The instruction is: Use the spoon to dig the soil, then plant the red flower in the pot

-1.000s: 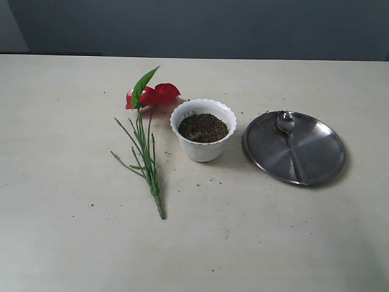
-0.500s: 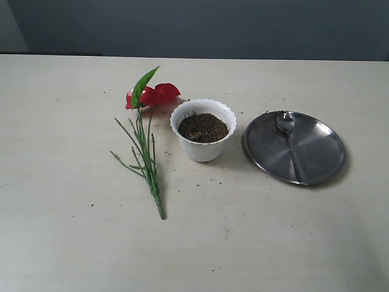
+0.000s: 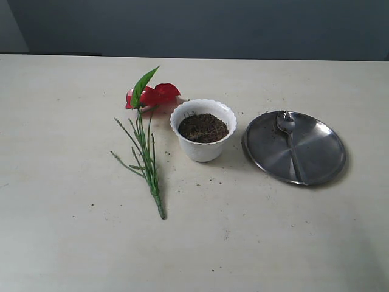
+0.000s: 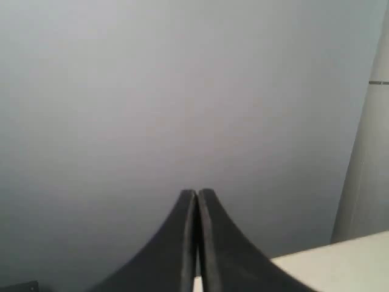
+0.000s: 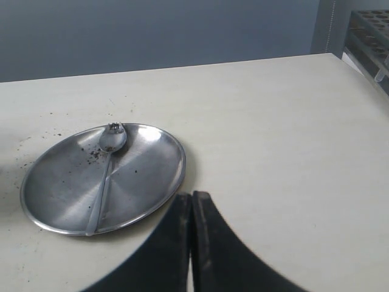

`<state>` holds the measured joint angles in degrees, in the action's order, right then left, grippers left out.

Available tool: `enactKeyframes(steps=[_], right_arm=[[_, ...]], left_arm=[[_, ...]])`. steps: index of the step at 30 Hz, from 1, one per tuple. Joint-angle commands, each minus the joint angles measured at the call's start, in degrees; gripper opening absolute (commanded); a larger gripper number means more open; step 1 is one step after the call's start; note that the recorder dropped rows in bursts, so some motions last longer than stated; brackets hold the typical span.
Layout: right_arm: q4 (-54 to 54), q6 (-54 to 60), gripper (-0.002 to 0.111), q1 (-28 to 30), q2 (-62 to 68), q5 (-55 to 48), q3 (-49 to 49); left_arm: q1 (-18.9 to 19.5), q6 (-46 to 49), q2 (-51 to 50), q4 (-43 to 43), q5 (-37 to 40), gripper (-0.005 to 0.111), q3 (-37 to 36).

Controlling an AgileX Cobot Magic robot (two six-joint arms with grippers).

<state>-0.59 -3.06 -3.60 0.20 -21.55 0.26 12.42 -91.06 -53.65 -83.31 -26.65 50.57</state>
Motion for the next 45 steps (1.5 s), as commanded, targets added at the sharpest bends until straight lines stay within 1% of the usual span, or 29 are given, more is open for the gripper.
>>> enactKeyframes(steps=[1, 7, 11, 14, 16, 18, 21, 23, 25, 27, 30, 32, 33, 34, 36, 38, 40, 41, 45], right_arm=[[-0.03, 0.25, 0.000, -0.20, -0.20, 0.58, -0.26], [-0.03, 0.25, 0.000, -0.20, -0.20, 0.73, -0.26], [-0.03, 0.25, 0.000, -0.20, -0.20, 0.73, -0.26], [-0.03, 0.25, 0.000, -0.20, -0.20, 0.73, -0.26], [-0.03, 0.25, 0.000, -0.20, -0.20, 0.73, -0.26], [-0.03, 0.25, 0.000, -0.20, -0.20, 0.73, -0.26], [-0.03, 0.25, 0.000, -0.20, -0.20, 0.73, -0.26], [-0.03, 0.25, 0.000, -0.20, -0.20, 0.73, -0.26], [-0.03, 0.25, 0.000, -0.20, -0.20, 0.73, -0.26], [-0.03, 0.25, 0.000, -0.20, -0.20, 0.58, -0.26], [-0.14, 0.25, 0.000, -0.20, -0.20, 0.57, -0.26], [-0.14, 0.25, 0.000, -0.20, -0.20, 0.57, -0.26], [-0.14, 0.25, 0.000, -0.20, -0.20, 0.57, -0.26], [-0.14, 0.25, 0.000, -0.20, -0.20, 0.57, -0.26], [-0.14, 0.25, 0.000, -0.20, -0.20, 0.57, -0.26], [-0.14, 0.25, 0.000, -0.20, -0.20, 0.57, -0.26], [-0.14, 0.25, 0.000, -0.20, -0.20, 0.57, -0.26], [-0.14, 0.25, 0.000, -0.20, -0.20, 0.57, -0.26], [-0.14, 0.25, 0.000, -0.20, -0.20, 0.57, -0.26]], left_arm=[[0.05, 13.12, -1.28, 13.44, -0.33, 0.000, 0.25], [0.05, 26.28, -4.48, 23.67, 1.93, 0.000, 0.25], [-0.48, 32.88, -5.95, 30.23, 3.22, 0.000, 0.25], [-3.18, 38.17, -6.37, 37.33, 6.48, 0.000, 0.25], [-5.76, 40.92, -6.72, 43.03, 10.53, 0.000, 0.25], [-8.50, 43.73, -6.87, 46.47, 15.65, 0.000, 0.25], [-12.82, 52.61, -7.34, 51.17, 23.50, 0.000, 0.25], [-15.34, 58.81, -7.56, 54.35, 27.18, 0.000, 0.25], [-17.41, 63.71, -7.87, 57.24, 28.34, 0.000, 0.25], [-18.89, 66.53, -8.09, 59.66, 28.34, 0.000, 0.25], [-20.40, 67.81, -8.09, 63.42, 28.60, 0.001, 0.25], [-21.39, 67.81, -8.09, 64.71, 30.54, 0.007, 0.33], [-21.97, 67.81, -8.09, 64.83, 32.42, 0.013, 0.59], [-22.43, 67.81, -8.09, 64.83, 34.62, 0.021, 0.84], [-23.07, 67.81, -8.09, 65.50, 38.36, 0.041, 1.26], [-23.35, 67.81, -8.09, 65.76, 39.66, 0.060, 1.27], [-23.35, 67.71, -8.09, 65.90, 39.66, 0.072, 1.27], [-23.35, 67.42, -8.09, 65.91, 39.66, 0.074, 1.27], [-23.35, 65.48, -8.09, 65.91, 39.66, 0.075, 1.27]])
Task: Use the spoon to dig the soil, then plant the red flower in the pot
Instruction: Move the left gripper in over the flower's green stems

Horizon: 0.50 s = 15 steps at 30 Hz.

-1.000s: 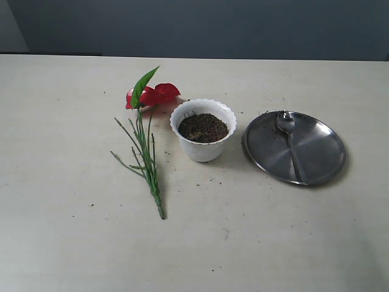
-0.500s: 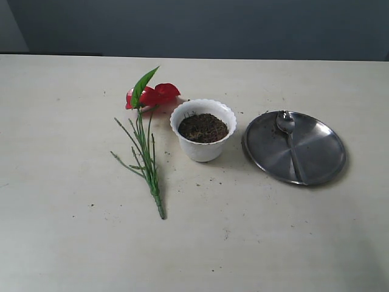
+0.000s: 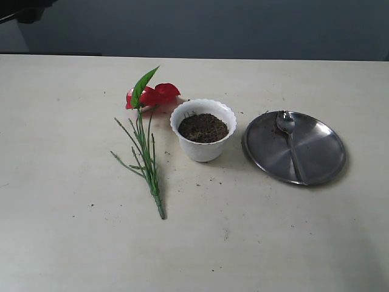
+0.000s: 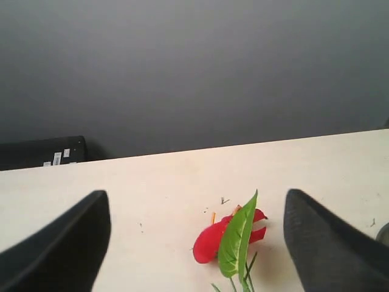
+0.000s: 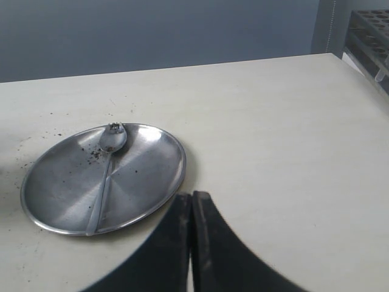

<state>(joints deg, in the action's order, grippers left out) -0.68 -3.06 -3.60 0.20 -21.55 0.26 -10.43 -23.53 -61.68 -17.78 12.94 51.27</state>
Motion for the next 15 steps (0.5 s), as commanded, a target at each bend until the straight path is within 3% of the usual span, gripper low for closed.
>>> enactKeyframes(steps=[1, 15], right_arm=[[-0.05, 0.25, 0.000, -0.20, -0.20, 0.57, -0.26], [-0.04, 0.25, 0.000, -0.20, -0.20, 0.69, -0.26]], left_arm=[[-0.51, -2.04, -0.06, 0.88, 0.19, 0.075, 0.57], [-0.51, 0.18, -4.72, 11.92, 4.99, 0.075, 0.57]])
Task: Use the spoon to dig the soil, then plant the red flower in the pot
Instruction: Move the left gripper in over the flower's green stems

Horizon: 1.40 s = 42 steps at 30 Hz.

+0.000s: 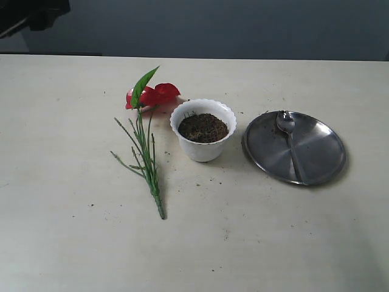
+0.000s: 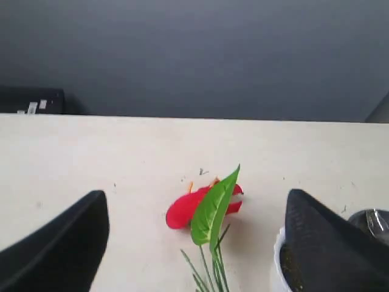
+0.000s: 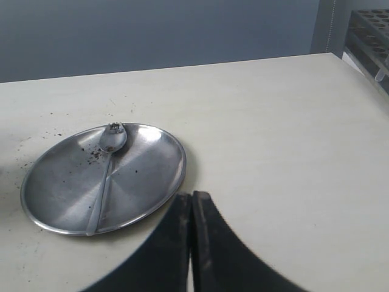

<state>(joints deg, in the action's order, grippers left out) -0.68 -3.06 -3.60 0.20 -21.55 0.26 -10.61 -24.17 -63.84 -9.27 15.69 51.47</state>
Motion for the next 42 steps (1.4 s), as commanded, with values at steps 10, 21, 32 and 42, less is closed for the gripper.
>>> enactKeyframes(steps=[10, 21, 32, 42], right_arm=[[0.21, 0.25, 0.000, -0.20, -0.20, 0.58, -0.26], [0.21, 0.25, 0.000, -0.20, -0.20, 0.71, -0.26], [-0.02, 0.25, 0.000, -0.20, -0.20, 0.72, -0.26], [0.08, 0.25, 0.000, -0.20, -0.20, 0.60, -0.26]], left_arm=[[-0.39, 20.73, -11.79, 30.35, 8.31, 0.075, 0.70], [-0.39, 25.45, -11.86, 33.72, 10.28, 0.075, 0.70], [-0.39, 25.88, -11.93, 34.01, 10.40, 0.099, 0.70], [-0.39, 25.67, -15.90, 41.01, 10.10, 0.100, 0.70]])
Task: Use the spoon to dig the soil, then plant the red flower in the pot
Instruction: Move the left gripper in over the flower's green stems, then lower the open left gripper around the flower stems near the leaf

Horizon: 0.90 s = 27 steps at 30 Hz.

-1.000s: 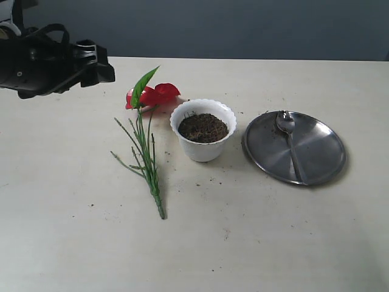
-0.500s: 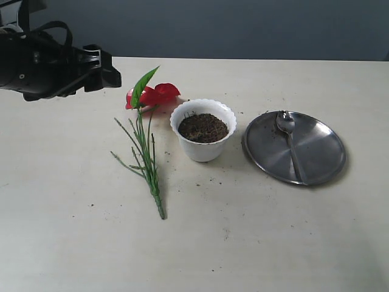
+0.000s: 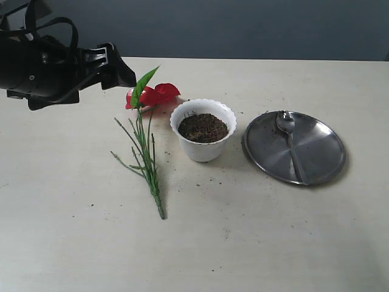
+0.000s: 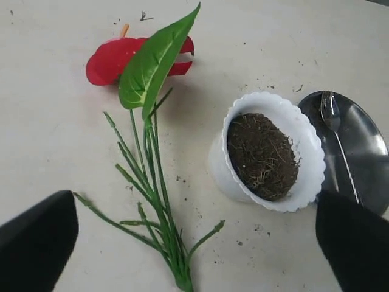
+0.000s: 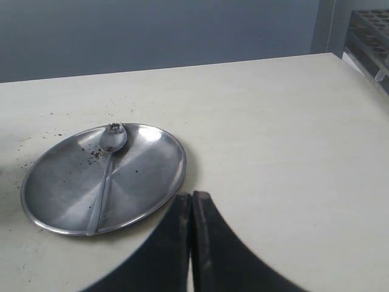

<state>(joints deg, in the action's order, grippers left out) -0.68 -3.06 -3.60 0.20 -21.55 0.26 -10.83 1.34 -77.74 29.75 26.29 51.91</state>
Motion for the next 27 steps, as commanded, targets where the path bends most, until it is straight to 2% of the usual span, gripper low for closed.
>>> enactKeyframes(steps=[1, 16, 27], right_arm=[[0.08, 0.25, 0.000, -0.20, -0.20, 0.60, -0.26], [-0.03, 0.25, 0.000, -0.20, -0.20, 0.60, -0.26], [-0.03, 0.25, 0.000, -0.20, -0.20, 0.72, -0.26]], left_arm=[[-0.18, 0.16, -2.57, 2.15, -0.70, 0.100, 0.26], [-0.18, 0.80, -10.74, 1.73, -2.29, 0.099, 2.42], [-0.18, 4.07, -11.20, 1.73, -3.49, 0.099, 2.42]])
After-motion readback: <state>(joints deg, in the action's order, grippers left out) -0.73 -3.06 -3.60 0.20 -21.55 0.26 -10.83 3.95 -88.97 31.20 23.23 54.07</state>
